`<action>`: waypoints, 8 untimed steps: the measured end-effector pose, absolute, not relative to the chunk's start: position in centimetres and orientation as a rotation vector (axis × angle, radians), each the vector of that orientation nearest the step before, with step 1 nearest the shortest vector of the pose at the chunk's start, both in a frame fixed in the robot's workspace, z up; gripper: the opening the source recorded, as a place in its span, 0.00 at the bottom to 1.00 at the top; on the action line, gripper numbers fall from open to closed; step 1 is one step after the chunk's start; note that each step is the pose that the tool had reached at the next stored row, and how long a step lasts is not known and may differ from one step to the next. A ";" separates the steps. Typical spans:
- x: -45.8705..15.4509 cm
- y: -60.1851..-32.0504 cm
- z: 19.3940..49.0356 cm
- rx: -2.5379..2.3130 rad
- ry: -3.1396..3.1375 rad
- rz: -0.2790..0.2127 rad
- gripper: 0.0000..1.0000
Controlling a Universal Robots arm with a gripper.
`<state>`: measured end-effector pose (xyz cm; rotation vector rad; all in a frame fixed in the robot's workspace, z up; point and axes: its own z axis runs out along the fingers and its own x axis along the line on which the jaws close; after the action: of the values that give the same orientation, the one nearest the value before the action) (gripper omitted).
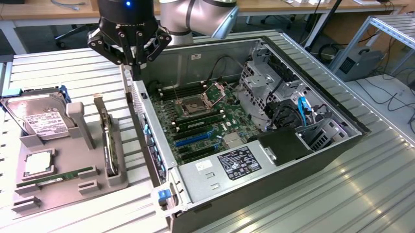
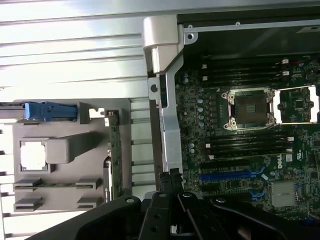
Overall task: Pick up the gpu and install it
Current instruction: 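Reach for the gpu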
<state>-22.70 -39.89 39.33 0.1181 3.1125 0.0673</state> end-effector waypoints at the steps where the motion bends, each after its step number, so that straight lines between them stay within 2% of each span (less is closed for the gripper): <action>1: -22.7 -39.9 39.3 0.118 3.113 0.067 0.11; 8: -23.1 -39.9 39.3 0.118 3.113 0.067 0.11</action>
<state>-23.08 -39.89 39.33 0.1180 3.1125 0.0670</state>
